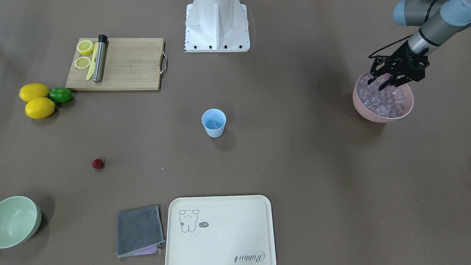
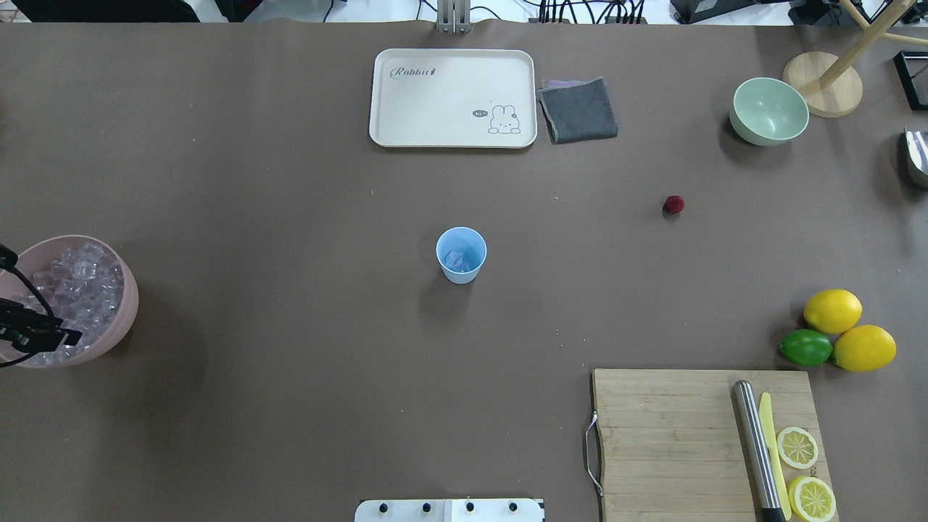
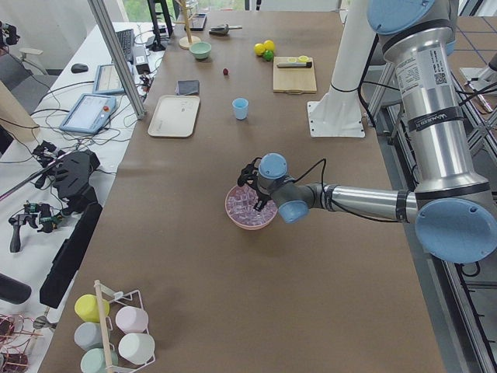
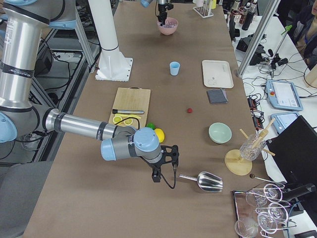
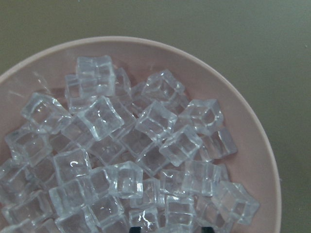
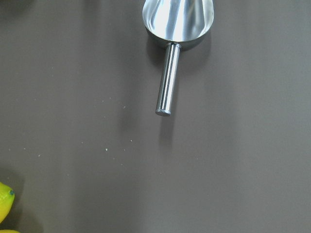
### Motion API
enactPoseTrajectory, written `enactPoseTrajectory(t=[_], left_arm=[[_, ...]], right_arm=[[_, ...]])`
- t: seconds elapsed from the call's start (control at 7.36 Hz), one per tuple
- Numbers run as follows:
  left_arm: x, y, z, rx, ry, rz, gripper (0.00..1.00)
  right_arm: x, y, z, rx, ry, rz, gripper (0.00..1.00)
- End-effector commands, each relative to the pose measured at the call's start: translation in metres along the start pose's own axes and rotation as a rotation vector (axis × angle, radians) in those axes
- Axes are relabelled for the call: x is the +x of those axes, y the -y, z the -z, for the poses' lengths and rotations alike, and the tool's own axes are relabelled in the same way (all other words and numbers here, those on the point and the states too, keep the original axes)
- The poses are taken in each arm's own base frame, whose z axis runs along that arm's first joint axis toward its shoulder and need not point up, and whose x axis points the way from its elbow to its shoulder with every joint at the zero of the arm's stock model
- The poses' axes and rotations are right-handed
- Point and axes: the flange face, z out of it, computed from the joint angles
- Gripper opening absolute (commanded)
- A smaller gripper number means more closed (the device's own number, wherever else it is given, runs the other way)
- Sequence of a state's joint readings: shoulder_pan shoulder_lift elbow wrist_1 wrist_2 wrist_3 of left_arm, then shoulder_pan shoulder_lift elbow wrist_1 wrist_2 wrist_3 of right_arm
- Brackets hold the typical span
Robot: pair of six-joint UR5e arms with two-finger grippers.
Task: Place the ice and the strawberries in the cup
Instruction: 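Lower the left gripper into the ice and close on a cube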
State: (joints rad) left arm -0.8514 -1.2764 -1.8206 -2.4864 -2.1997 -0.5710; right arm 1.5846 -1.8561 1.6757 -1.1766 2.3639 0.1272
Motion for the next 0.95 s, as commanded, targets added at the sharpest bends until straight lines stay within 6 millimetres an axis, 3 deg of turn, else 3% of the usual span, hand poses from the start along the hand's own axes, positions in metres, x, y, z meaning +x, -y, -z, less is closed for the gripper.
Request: enactPoseTrajectory(t=[0.0, 0.54, 0.82], left_arm=[[-0.0014, -0.0017, -0.0024, -0.006, 0.001, 0.001, 0.47], [-0.0063, -0.0049, -0.0067, -0.006, 0.000, -0.002, 0.44], [-0.0060, -0.0054, -0.0062, -0.007, -0.001, 0.000, 0.33]], right_arm=[[0.0002, -0.0001, -0.0002, 0.000, 0.000, -0.001, 1.00], [0.0002, -0.0001, -0.0002, 0.000, 0.000, -0.001, 1.00], [0.0002, -0.0001, -0.0002, 0.000, 0.000, -0.001, 1.00]])
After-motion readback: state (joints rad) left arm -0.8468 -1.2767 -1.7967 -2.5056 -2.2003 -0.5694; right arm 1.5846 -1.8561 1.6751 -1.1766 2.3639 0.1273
